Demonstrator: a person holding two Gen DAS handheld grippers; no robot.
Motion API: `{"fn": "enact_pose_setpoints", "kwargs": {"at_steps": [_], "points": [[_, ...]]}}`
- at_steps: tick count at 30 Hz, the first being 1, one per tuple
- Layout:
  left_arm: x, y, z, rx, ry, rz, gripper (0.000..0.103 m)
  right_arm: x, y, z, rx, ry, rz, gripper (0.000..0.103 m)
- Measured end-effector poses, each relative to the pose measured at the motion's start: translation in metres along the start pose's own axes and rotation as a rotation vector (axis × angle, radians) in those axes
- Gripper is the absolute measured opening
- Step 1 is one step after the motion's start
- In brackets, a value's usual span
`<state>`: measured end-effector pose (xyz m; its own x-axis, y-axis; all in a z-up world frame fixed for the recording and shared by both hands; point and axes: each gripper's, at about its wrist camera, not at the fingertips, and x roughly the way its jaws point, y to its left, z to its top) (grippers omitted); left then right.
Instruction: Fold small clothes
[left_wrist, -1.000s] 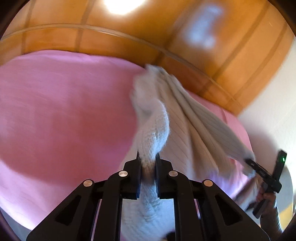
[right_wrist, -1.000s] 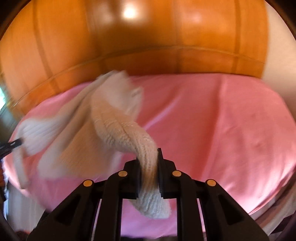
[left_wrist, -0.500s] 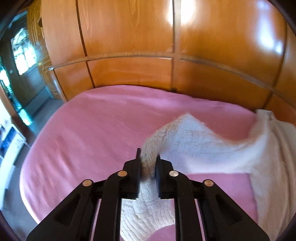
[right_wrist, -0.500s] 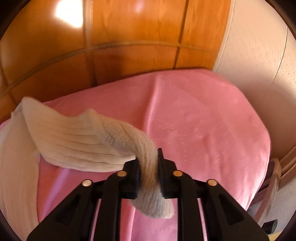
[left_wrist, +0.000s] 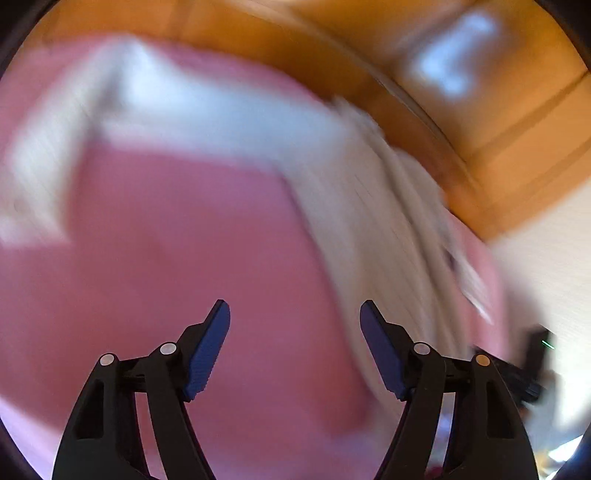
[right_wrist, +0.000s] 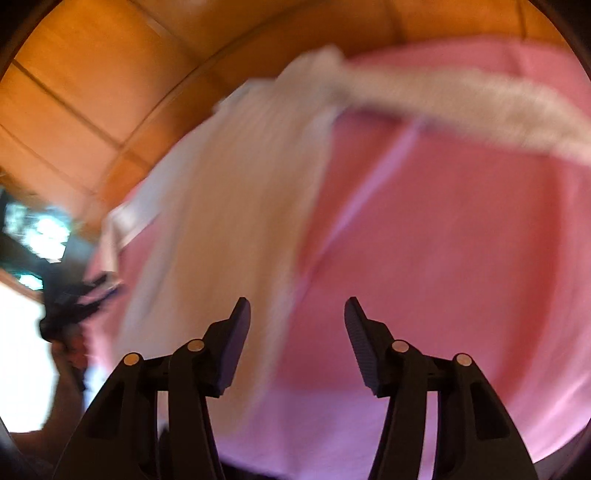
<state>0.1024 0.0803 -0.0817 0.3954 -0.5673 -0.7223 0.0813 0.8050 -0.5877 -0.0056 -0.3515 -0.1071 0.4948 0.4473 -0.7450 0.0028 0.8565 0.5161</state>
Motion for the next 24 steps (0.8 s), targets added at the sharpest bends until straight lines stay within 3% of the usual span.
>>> {"fn": "enact_pose_setpoints", "kwargs": {"at_steps": [2,4,7,9,10,11,12,13,15,18,24], "points": [[0.018,-0.008,-0.031,-0.051,0.068,-0.13,0.072,0.01,0.003,-0.016,0.028,0.024,0.03,0.051],[0.031,-0.012,-0.05,-0.107,0.103,-0.206,0.072,0.018,0.0,-0.027,0.068,0.032,0.06,0.046],[0.038,-0.023,-0.065,-0.134,0.107,-0.278,0.072,0.022,-0.003,-0.029,0.107,0.028,0.119,0.036],[0.042,-0.03,-0.069,-0.143,0.128,-0.332,0.072,0.028,-0.002,-0.032,0.12,0.05,0.161,0.035],[0.044,-0.034,-0.071,-0.14,0.132,-0.335,0.072,0.032,-0.004,-0.035,0.137,0.053,0.181,0.034],[0.047,-0.037,-0.072,-0.13,0.133,-0.32,0.059,0.034,-0.006,-0.034,0.145,0.053,0.194,0.031],[0.047,-0.037,-0.067,-0.121,0.133,-0.306,0.042,0.037,-0.01,-0.028,0.154,0.051,0.205,0.02],[0.05,-0.041,-0.066,-0.09,0.151,-0.283,0.006,0.036,-0.01,-0.028,0.156,0.042,0.203,0.009],[0.044,-0.046,-0.066,-0.053,0.125,-0.239,0.006,0.027,0.0,-0.028,0.112,0.019,0.165,0.006],[0.004,-0.06,-0.066,0.053,0.06,-0.228,0.006,-0.002,0.022,-0.023,0.028,-0.04,0.136,0.005],[-0.117,-0.061,-0.059,0.205,-0.08,-0.204,0.005,-0.102,0.066,-0.027,-0.187,-0.214,0.122,0.005]]}}
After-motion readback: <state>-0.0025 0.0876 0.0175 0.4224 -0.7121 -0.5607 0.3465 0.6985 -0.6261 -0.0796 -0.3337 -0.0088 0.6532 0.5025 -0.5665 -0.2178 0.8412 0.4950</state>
